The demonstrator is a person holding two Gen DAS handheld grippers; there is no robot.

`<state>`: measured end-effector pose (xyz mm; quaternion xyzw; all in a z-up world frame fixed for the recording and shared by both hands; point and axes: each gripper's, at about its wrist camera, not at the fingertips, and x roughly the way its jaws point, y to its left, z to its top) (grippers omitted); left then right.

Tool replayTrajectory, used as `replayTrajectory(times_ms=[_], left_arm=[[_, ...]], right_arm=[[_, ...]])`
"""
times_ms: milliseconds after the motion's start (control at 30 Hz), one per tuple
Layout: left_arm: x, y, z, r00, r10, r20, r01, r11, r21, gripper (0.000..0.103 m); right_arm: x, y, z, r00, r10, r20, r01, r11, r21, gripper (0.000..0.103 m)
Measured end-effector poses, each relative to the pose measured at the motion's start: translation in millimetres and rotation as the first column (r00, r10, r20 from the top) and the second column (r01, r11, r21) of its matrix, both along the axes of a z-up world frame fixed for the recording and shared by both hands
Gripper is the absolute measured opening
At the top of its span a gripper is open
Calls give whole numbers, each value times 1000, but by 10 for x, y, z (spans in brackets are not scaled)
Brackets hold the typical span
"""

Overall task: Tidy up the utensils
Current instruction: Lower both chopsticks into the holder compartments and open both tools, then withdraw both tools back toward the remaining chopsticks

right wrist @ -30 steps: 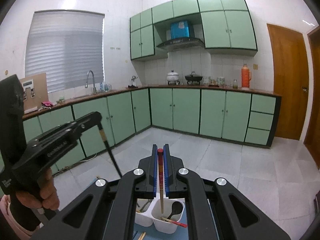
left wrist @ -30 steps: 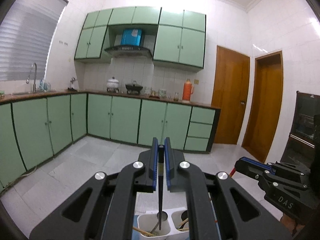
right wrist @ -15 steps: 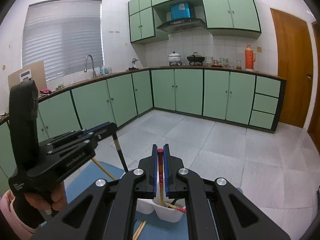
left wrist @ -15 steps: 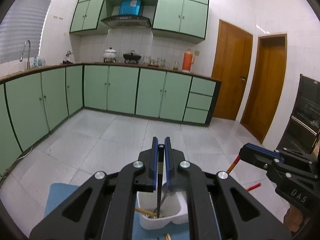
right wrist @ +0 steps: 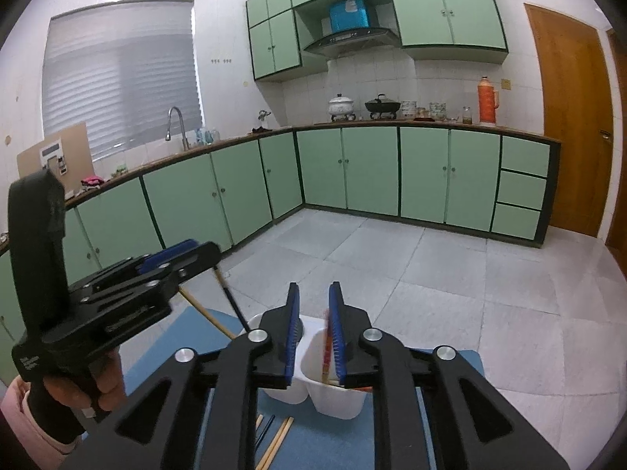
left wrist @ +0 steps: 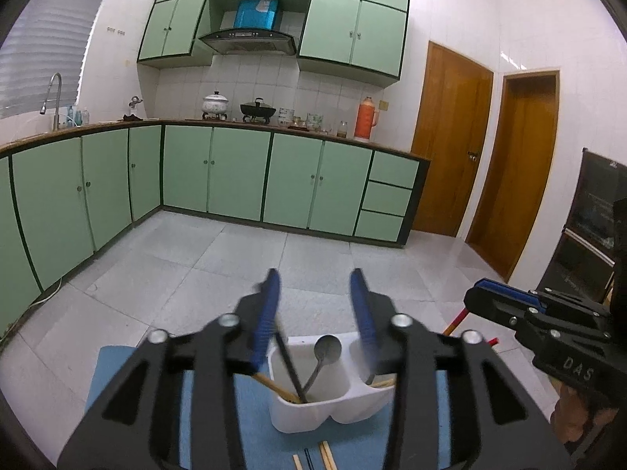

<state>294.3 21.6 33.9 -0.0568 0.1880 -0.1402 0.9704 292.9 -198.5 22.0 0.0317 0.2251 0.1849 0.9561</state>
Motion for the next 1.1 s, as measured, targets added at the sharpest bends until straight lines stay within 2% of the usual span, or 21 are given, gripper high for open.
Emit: replayTrajectory(times_ms=[67,200,267,333,433,533,667,833,1033,1100], left_arm=[[-79,28,22,1000,1,10,-1,1000,-6,44],[-249,86,59,999,22,37,-21,1000,-20,61],[-337,115,75,998,35,47,-34,999,-25,66],[-409,146,96,997,48,55,-46,999,-29,72],[-537,214,113,996,69,63,-66,997,-41,77],[-688,254,79,994,94,61,-91,995,-39,86],[-908,293,-32,992,121,44,-119,992,-35,90],[-1158,303,-309,988,152,-1,-152,988,13,92],[-1425,265,-739,983,165,-77,-157,982,101,92],[-1520,270,-888,981,160,-111,-148,984,103,92]], right_arm=[[-55,-56,25,1000,-14,8,13,1000,14,26],[-169,-157,61,999,-38,28,37,999,25,38],[-229,-207,74,998,-55,38,53,998,31,43],[-312,-271,76,996,-76,47,74,996,40,52],[-415,-346,77,993,-100,61,97,994,46,60],[-559,-389,48,988,-134,75,131,991,41,69],[-787,-385,-92,982,-169,82,168,986,23,75],[-1040,-316,-358,977,-204,62,204,979,-1,82],[-1273,-193,-784,978,-209,-16,209,978,-27,84],[-1353,-137,-944,978,-205,-46,203,978,-40,84]])
